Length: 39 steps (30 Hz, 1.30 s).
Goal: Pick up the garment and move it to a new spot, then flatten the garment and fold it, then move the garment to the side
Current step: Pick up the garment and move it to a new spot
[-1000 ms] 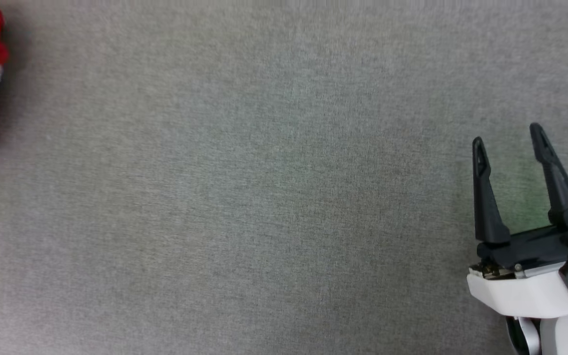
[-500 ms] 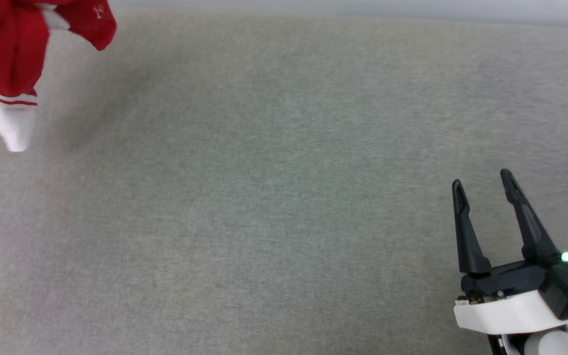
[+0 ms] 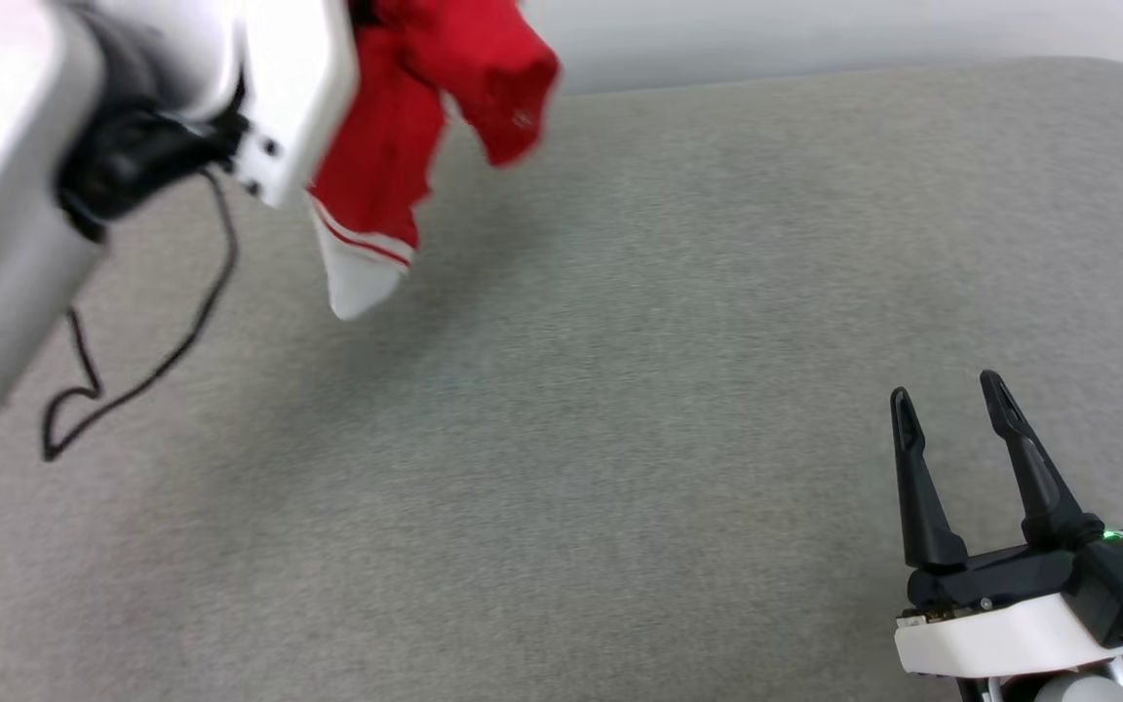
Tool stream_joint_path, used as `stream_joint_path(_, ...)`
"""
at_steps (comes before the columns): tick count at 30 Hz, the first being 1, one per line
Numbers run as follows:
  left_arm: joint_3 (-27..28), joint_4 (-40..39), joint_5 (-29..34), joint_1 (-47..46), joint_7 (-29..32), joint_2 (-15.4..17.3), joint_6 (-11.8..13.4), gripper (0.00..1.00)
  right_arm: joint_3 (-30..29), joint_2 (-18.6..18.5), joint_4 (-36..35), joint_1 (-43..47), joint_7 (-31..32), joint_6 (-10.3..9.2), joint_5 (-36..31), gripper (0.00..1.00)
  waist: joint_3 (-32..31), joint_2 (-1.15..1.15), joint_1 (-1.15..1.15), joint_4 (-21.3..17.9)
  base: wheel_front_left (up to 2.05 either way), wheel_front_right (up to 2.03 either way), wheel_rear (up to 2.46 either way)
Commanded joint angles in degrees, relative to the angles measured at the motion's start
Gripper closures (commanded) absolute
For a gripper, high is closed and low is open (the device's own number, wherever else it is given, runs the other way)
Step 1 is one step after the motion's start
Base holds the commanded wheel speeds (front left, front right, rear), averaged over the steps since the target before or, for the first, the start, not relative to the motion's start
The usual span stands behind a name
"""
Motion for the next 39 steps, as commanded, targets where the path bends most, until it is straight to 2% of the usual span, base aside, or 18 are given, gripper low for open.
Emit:
stream_joint_path(1,-1.5,-0.1,-0.6,0.2,-1.2,-1.2,0.0,1.00,0.1,0.1,0.2,0.4,-0.1,-0.04,0.4,0.00,0.1,0.00,0.01,-3.1,0.00,0.00,0.00)
stream_joint_path(3,-3.0,-0.2,-0.8,0.9,-1.5,-2.2,0.0,1.00,0.1,0.1,0.3,0.4,-0.1,-0.04,0.5,0.00,0.4,0.00,0.01,-3.6,0.00,0.00,0.00)
stream_joint_path(13,-17.4,-1.1,-3.0,10.0,-6.0,-10.6,0.0,1.00,1.3,0.1,0.9,-1.2,-0.1,-0.04,1.6,0.00,3.9,0.00,0.01,-6.8,0.00,0.00,0.00)
stream_joint_path(16,-18.8,-0.9,-2.4,13.8,-6.0,-12.6,0.0,1.00,1.4,0.1,1.3,-1.7,-0.1,-0.04,1.5,0.00,5.1,0.00,0.01,-7.2,0.00,0.00,0.00)
stream_joint_path(21,-19.1,-2.1,1.3,21.6,-2.0,-14.3,0.0,1.00,1.2,0.1,1.9,-2.6,-0.1,-0.04,1.5,0.00,6.4,0.00,0.01,-7.6,0.00,0.00,0.00)
stream_joint_path(23,-19.2,-2.4,2.3,23.0,-2.4,-14.1,0.0,1.00,1.0,0.1,2.1,-2.4,-0.1,-0.04,1.4,0.00,6.3,0.00,0.01,-7.5,0.00,0.00,0.00)
stream_joint_path(25,-19.1,-1.9,2.9,22.8,-5.5,-13.9,0.0,1.00,0.7,0.1,2.4,-1.9,-0.1,-0.04,1.2,0.00,5.5,0.00,0.01,-7.0,0.00,0.00,0.00)
stream_joint_path(26,-19.1,-1.4,2.7,22.3,-7.6,-13.9,0.0,0.61,0.7,0.1,2.6,-1.5,-0.1,-0.04,1.0,0.00,5.0,0.00,0.01,-6.8,0.00,0.00,0.00)
stream_joint_path(27,-19.1,-1.2,2.8,21.7,-10.0,-13.9,0.0,0.00,0.7,0.1,2.9,-1.1,-0.1,-0.04,0.8,0.00,4.3,0.00,0.01,-6.5,0.00,0.00,0.00)
stream_joint_path(31,-16.6,0.5,4.2,21.8,-21.7,-14.7,0.1,0.00,0.3,0.1,3.7,0.4,-0.1,-0.04,0.8,0.00,0.6,0.00,0.01,-5.5,0.00,0.00,0.00)
stream_joint_path(33,-14.2,0.9,5.0,23.1,-27.6,-14.9,1.8,0.00,0.2,0.1,3.8,1.4,-0.1,-0.04,0.7,0.00,-1.1,0.00,0.01,-5.0,0.00,0.00,0.00)
stream_joint_path(36,-11.6,0.9,8.3,24.7,-36.6,-14.3,6.6,0.00,-0.5,0.1,3.9,2.5,-0.1,-0.04,0.4,0.00,-3.5,0.00,0.01,-4.1,0.00,0.00,0.00)
stream_joint_path(39,-9.2,0.6,11.1,27.0,-44.0,-13.5,12.4,0.00,-1.1,0.1,4.0,3.4,-0.1,-0.04,0.1,0.00,-5.2,0.00,0.01,-2.9,0.00,0.00,0.00)
